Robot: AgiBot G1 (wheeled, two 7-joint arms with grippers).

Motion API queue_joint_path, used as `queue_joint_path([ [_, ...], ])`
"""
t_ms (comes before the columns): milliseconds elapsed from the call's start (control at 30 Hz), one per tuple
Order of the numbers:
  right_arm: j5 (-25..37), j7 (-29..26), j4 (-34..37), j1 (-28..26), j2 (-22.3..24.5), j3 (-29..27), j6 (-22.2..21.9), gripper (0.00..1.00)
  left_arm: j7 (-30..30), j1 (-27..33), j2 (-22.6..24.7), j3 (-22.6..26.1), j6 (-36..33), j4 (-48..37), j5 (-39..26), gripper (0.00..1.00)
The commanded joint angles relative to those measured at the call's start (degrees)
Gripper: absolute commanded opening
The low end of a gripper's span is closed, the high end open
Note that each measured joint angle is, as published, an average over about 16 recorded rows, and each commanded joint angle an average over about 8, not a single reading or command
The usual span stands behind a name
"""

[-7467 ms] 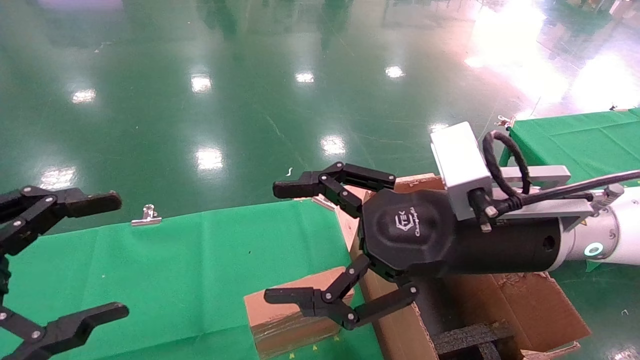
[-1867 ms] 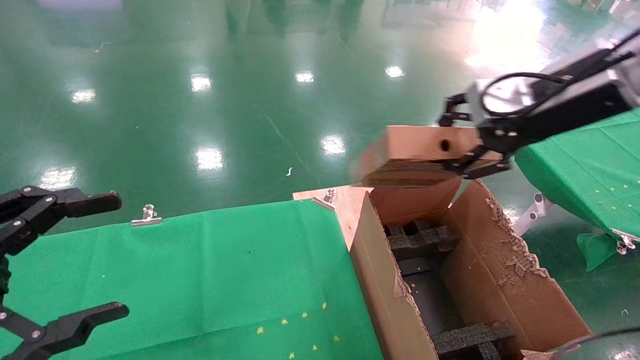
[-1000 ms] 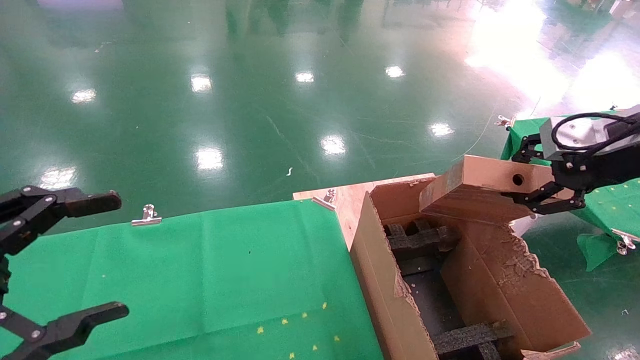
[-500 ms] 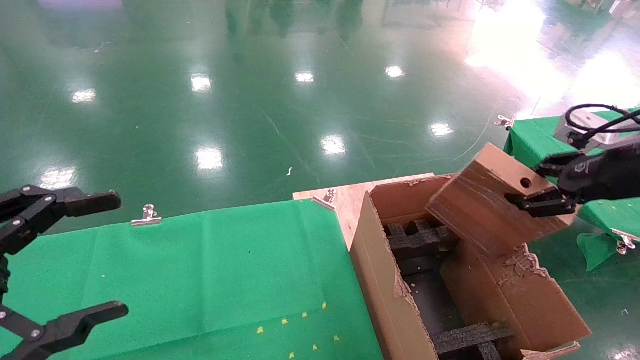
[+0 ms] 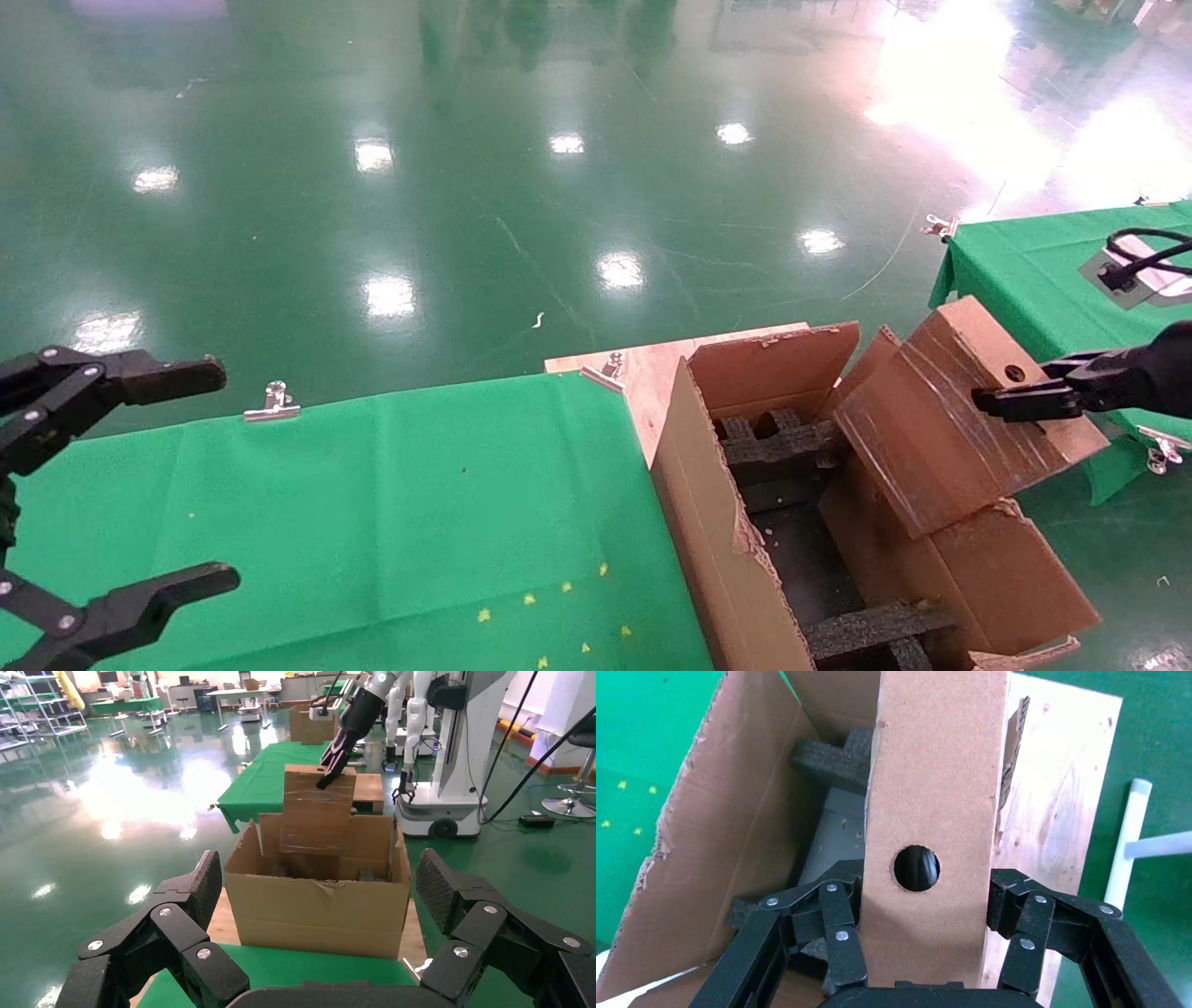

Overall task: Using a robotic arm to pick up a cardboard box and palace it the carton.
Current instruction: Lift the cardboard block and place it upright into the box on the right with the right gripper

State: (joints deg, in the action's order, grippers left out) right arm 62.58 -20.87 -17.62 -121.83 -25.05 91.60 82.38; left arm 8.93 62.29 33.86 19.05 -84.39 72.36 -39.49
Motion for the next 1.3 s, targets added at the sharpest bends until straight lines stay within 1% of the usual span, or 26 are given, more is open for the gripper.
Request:
queue_joint_path([
  [33,-0.42,-1.67,-0.32,0.34,0.65,-0.14,-0.47,0.0,0.0,0.0,0.0,0.0,0.01,-0.01,0.01,1.0],
  [233,-0.39,-1.04,-0.31,0.42,0.3,-0.1,-0.37,0.0,0.0,0.0,0.0,0.0,0.01,-0.01,0.01,1.0],
  [400,-0.85,-2.36,0.02,2.03,-0.04,-0.02,-1.62,0.0,-0.01,0.0,0.0,0.0,0.01,-0.02,0.01,1.0],
  [733,-1.92,-7.0,0.28,7.86,-1.19,0.42,-6.86,0.0,-0.01,0.0,0.0,0.01,0.01,-0.02,0.01,1.0],
  [967,-3.0,-8.84,-0.97,12.16,-2.17,0.52,-10.4,0.0,-0.01,0.01,-0.01,0.02,0.01,-0.02,0.02,1.0],
  [1300,-4.92,-11.74,-3.13,18.47,-4.11,0.42,-16.88,0.0,-0.02,0.01,-0.01,0.03,0.01,-0.02,0.02,1.0],
])
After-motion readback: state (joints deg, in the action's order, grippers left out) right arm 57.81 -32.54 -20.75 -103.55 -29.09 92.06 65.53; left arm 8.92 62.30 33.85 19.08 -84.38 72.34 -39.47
